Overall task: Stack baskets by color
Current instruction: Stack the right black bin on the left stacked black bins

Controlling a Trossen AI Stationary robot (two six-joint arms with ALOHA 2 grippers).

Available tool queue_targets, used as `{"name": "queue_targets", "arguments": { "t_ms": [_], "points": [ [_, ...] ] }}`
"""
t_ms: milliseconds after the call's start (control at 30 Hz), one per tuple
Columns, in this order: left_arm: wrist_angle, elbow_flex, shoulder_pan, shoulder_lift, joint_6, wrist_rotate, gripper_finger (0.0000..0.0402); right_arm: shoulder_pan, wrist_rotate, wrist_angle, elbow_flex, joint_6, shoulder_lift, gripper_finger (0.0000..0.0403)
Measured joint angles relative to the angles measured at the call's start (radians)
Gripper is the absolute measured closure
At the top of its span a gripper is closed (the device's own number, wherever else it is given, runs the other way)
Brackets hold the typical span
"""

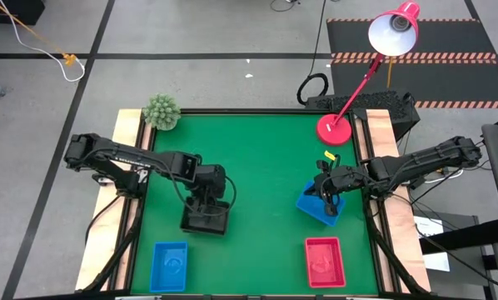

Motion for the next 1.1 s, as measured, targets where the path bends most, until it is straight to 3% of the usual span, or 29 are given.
{"name": "queue_targets", "arguments": {
  "t_ms": [633,933,1100],
  "points": [
    [-0.004,-0.009,0.005,0.000,-0.061,-0.037,0.0394,0.000,0.000,-0.001,0.000,0.000,0.000,0.0401],
    [-0.006,-0.009,0.005,0.000,-0.094,-0.104,0.0299,0.000,0.000,-0.001,0.000,0.003,0.000,0.0401],
    [-0.006,-0.009,0.002,0.000,-0.114,-0.110,0.0278,0.000,0.000,-0.001,0.000,0.003,0.000,0.0401]
  ]
}}
